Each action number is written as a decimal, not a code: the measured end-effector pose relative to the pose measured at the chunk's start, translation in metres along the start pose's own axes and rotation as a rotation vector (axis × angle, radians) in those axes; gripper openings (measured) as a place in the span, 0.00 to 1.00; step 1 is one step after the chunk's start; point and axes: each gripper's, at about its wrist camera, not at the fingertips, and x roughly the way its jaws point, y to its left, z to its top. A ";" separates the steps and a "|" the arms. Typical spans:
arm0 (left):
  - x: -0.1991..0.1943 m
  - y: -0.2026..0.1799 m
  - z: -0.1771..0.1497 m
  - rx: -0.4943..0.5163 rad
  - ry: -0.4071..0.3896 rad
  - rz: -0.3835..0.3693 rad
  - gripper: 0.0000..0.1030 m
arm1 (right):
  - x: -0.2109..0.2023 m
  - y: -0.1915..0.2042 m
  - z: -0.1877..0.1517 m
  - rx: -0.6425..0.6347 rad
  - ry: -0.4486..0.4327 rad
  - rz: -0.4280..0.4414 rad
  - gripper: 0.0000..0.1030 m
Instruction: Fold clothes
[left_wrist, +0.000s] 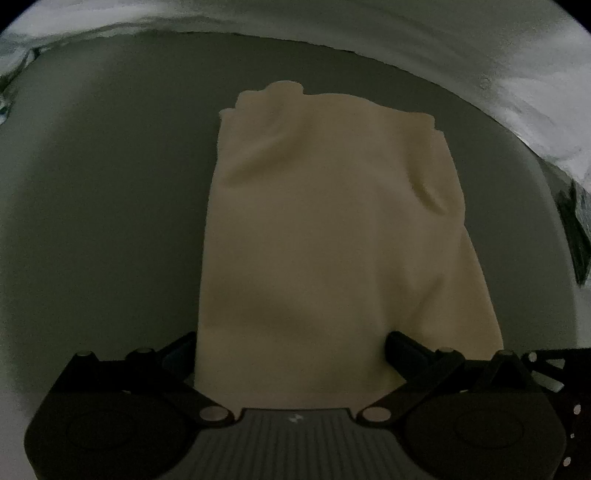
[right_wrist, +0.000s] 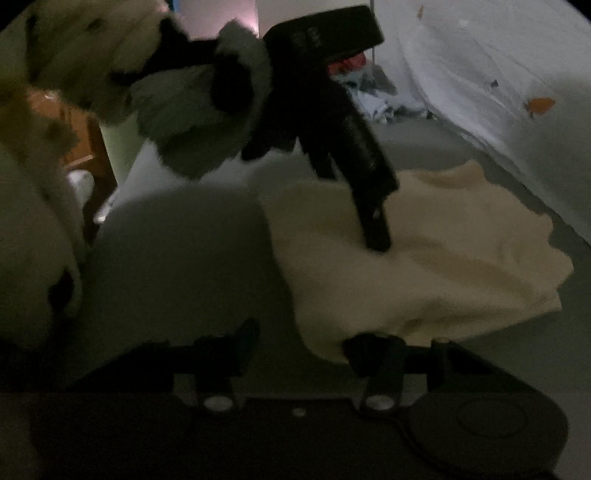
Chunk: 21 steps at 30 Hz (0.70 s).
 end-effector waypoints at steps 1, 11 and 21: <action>-0.001 0.001 -0.001 0.007 -0.008 -0.005 1.00 | -0.004 0.003 -0.003 0.028 0.008 -0.016 0.49; -0.009 0.009 -0.025 0.033 -0.160 -0.049 1.00 | -0.056 0.022 -0.027 0.645 0.005 -0.254 0.47; -0.006 0.005 -0.015 0.061 -0.177 -0.090 1.00 | -0.051 -0.002 0.018 1.115 -0.339 -0.546 0.73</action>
